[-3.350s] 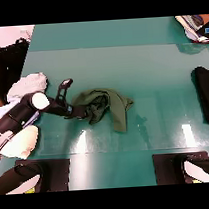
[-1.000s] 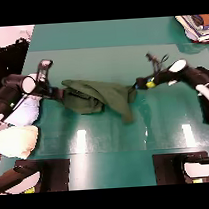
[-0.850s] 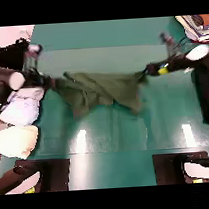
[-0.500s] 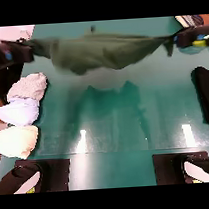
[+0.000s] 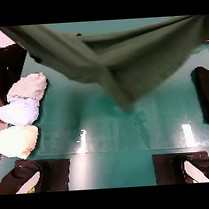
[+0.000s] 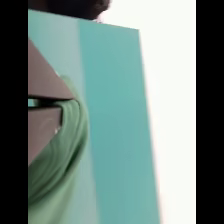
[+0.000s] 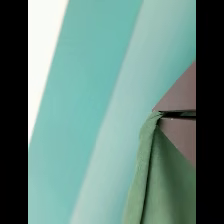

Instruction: Fold the shirts.

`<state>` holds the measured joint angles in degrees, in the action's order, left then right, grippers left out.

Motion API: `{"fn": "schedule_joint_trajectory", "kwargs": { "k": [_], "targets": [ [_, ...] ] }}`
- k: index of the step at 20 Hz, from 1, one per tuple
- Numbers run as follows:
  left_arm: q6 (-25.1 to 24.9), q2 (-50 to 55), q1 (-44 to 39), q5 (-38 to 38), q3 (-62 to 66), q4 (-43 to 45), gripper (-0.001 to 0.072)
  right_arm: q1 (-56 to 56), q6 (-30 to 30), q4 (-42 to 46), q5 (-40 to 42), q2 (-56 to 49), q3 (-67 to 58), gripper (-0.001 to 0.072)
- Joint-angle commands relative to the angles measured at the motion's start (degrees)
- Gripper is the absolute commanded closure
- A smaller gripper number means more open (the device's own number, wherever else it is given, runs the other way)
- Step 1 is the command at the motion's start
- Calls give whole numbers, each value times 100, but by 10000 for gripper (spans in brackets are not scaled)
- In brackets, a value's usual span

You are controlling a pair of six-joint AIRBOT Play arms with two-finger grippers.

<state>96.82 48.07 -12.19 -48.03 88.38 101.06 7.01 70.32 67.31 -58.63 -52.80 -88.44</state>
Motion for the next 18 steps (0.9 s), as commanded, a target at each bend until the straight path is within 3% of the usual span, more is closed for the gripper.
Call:
{"fn": "schedule_joint_trajectory", "kwargs": {
  "k": [1,6,10,12,18],
  "targets": [
    [-350,-28,-2,-446,1016,-374,679,-216,2,28,90,422,-13,697],
    [-579,17,-2,-1185,1563,-1591,680,-555,214,17,-140,625,-13,696],
    [-577,164,-2,-2343,525,-2006,679,-350,544,15,-1475,-413,-11,696],
    [-581,229,-2,-2597,-262,-2028,679,-81,542,20,-1707,-1187,-11,696],
    [-887,229,-2,-944,-2586,-1700,679,382,549,-26,-216,-3171,-13,691]
  ]
}}
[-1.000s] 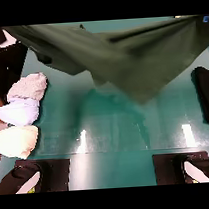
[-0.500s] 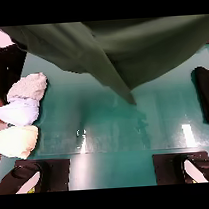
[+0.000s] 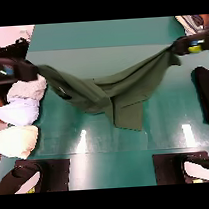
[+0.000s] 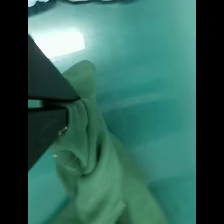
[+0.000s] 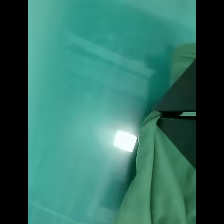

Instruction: Fold the shirts.

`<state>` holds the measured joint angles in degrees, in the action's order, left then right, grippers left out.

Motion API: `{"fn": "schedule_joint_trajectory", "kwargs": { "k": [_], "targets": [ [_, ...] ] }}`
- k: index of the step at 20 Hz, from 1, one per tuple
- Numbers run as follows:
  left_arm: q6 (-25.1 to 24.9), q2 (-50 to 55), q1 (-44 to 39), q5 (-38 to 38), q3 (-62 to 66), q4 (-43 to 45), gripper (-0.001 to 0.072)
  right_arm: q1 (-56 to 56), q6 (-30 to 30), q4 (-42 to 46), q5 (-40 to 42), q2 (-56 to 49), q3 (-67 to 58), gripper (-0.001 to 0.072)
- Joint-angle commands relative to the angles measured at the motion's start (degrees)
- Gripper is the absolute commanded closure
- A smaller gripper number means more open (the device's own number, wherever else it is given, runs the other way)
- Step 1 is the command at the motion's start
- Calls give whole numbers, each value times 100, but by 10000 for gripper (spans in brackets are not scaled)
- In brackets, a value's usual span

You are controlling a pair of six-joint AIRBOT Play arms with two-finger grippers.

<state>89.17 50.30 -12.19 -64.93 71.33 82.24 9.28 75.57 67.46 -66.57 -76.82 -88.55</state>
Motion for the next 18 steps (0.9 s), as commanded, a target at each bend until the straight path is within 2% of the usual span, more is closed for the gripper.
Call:
{"fn": "schedule_joint_trajectory", "kwargs": {
  "k": [1,2,3,6,8,15,18],
  "targets": [
    [-109,7,-2,1001,-1025,308,679,155,26,-46,732,-955,-2,592],
    [-111,7,-2,1215,-1117,420,679,144,24,-42,802,-1091,-2,299],
    [-109,7,-2,1309,-1139,485,679,103,24,-44,758,-1161,-2,151],
    [-111,7,-2,1342,-1139,501,679,-50,-33,-42,-129,-1102,17,157],
    [-111,7,-2,1316,-1139,498,679,-83,-269,-39,-577,-833,455,159],
    [-42,7,-2,1281,-1141,420,679,225,-354,-149,-1191,640,3659,159],
    [-42,7,-2,1241,-1139,409,679,120,-365,-1040,-1043,935,4664,159]
  ]
}}
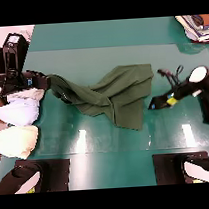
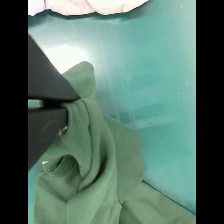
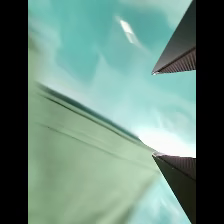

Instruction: Fold the shirts.

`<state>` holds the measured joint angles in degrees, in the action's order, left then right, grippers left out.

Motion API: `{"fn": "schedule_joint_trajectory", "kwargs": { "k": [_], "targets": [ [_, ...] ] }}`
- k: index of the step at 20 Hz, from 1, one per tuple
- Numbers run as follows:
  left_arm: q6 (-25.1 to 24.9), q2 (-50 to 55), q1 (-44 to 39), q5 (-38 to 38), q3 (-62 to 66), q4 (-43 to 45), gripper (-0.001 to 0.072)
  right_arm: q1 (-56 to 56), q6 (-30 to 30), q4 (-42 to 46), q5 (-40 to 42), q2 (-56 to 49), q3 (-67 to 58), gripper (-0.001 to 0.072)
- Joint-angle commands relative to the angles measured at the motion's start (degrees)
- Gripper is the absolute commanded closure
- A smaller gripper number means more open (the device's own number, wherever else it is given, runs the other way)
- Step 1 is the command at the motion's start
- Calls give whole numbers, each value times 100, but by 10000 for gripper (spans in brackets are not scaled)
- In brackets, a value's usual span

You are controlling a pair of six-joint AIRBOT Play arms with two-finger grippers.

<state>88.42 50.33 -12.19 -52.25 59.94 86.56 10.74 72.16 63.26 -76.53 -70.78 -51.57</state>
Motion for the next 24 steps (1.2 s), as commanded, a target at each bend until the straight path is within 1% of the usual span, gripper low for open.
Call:
{"fn": "schedule_joint_trajectory", "kwargs": {
  "k": [1,4,5,6,10,11,12,13,14,15,17,19,21,24],
  "targets": [
    [33,4,-2,-59,0,-22,679,-17,-24,-726,83,365,1198,159],
    [33,4,-2,-127,0,-24,679,205,-81,-981,409,227,1569,162],
    [74,4,-2,-153,-2,-26,679,308,-109,-1099,505,142,1598,196],
    [179,4,-2,-184,-2,-26,679,433,-129,-1176,608,44,1578,251],
    [179,4,-2,-238,-13,-22,679,874,-133,-1427,1049,-284,1572,266],
    [177,4,-2,-238,-13,-20,679,951,-136,-1421,1091,-339,1572,327],
    [177,4,-2,-243,-13,-20,679,992,-140,-1423,1117,-367,1572,445],
    [177,4,-2,-240,-13,-20,679,1016,-199,-1421,1158,-358,1572,548],
    [173,4,-2,-240,-11,-17,679,1014,-221,-1416,1204,-313,1565,635],
    [162,2,-2,-238,7,4,680,1001,-225,-1401,1255,-199,1543,695],
    [168,-74,-2,-229,271,208,680,859,-225,-1368,1235,195,1296,696],
    [166,-205,-2,-334,931,474,680,551,-216,-1375,1180,756,719,696],
    [157,-310,-2,-562,1825,647,679,160,-216,-1373,1187,1333,-114,696],
    [155,-350,-2,-879,3298,645,679,-514,-216,-1370,1211,2020,-1611,695]
  ]
}}
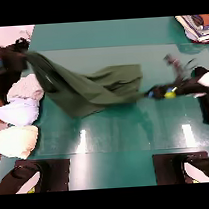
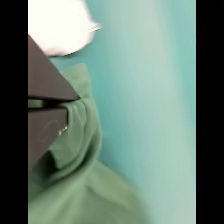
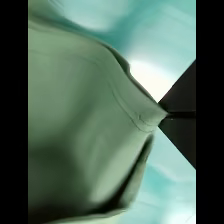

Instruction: Fold the shirts.

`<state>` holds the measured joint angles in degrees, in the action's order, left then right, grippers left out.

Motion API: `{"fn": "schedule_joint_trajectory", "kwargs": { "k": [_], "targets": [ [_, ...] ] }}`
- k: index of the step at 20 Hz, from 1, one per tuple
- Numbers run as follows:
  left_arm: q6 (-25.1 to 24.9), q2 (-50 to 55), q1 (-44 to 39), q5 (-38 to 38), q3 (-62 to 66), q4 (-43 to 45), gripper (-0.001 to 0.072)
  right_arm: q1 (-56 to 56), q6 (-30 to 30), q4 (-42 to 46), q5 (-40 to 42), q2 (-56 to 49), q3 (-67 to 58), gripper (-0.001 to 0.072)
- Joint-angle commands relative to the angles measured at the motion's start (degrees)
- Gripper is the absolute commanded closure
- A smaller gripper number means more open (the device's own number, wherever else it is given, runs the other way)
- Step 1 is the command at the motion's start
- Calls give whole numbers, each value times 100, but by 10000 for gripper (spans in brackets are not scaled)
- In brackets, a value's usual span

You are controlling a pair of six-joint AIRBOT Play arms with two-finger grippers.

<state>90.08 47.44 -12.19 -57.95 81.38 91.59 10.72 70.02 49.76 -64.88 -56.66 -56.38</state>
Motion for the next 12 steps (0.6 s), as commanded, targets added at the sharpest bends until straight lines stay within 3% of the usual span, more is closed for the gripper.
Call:
{"fn": "schedule_joint_trajectory", "kwargs": {
  "k": [1,7,12],
  "targets": [
    [-11,-61,-2,-398,1661,85,679,-765,-2,-17,44,798,-1633,696],
    [-9,-61,-2,-511,3832,-568,679,-2465,-2,-22,-9,1458,-3781,696],
    [-9,-61,-2,-752,4310,-1604,680,-3560,68,-22,-647,1246,-4937,696]
  ]
}}
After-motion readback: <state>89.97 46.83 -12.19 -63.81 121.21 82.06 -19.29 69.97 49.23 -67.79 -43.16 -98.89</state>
